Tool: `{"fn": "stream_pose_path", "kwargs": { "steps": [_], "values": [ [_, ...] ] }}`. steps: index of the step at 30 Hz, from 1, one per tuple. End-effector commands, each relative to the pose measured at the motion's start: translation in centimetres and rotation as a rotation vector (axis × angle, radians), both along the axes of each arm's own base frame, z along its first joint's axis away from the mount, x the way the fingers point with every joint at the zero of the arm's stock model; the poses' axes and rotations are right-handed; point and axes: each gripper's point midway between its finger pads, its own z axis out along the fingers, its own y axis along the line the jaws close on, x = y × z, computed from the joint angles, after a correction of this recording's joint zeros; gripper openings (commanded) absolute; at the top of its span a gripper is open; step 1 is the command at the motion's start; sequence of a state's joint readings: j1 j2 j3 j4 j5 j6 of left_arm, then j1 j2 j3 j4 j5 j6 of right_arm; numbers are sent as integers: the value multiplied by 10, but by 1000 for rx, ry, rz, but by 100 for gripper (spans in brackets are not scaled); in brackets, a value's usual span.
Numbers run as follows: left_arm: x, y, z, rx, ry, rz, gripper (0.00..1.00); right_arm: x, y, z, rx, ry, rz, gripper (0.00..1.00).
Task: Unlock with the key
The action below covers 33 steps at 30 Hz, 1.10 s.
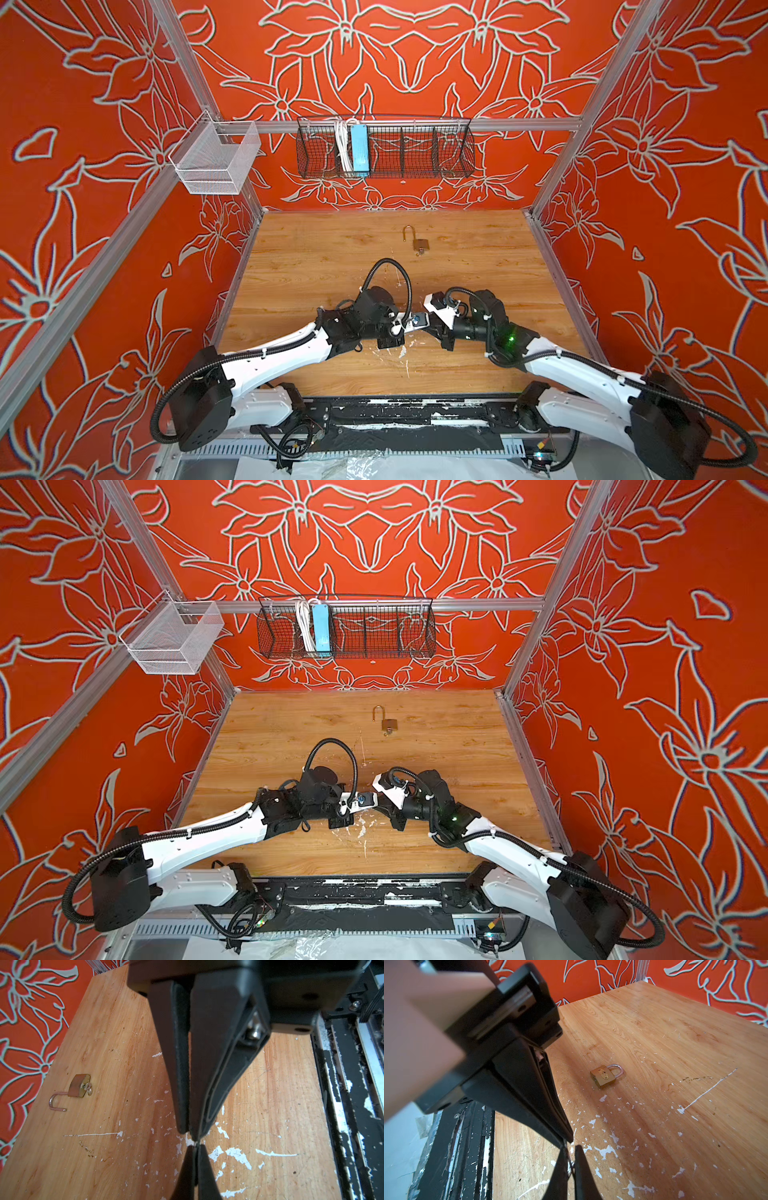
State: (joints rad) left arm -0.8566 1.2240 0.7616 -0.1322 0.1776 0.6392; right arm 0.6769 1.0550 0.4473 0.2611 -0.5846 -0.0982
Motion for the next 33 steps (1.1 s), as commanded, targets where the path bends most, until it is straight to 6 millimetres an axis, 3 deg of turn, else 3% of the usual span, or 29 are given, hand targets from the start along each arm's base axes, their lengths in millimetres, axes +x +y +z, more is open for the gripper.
{"fn": "stream_pose_path", "kwargs": {
  "steps": [1, 10, 15, 22, 26, 28, 33],
  "values": [
    [6, 4, 12, -30, -46, 35, 0, 10, -3, -1, -28, 0, -46, 0],
    [19, 11, 17, -64, -106, 122, 2, 11, -2, 0, -22, 6, -50, 0],
    [43, 30, 29, -129, -231, 303, 36, 30, -8, -1, -1, 39, -169, 0],
    [65, 62, 42, -242, -294, 518, 62, 55, -17, -8, 37, 139, -285, 0],
    [104, 107, 39, -367, -175, 891, 99, 73, -31, -11, 116, 226, -366, 0],
    [115, 119, 25, -309, -54, 993, 97, 79, -37, -11, 172, 286, -383, 0],
    [129, 106, -7, -235, 107, 1049, 97, 88, -43, -7, 263, 358, -382, 0]
  ]
}}
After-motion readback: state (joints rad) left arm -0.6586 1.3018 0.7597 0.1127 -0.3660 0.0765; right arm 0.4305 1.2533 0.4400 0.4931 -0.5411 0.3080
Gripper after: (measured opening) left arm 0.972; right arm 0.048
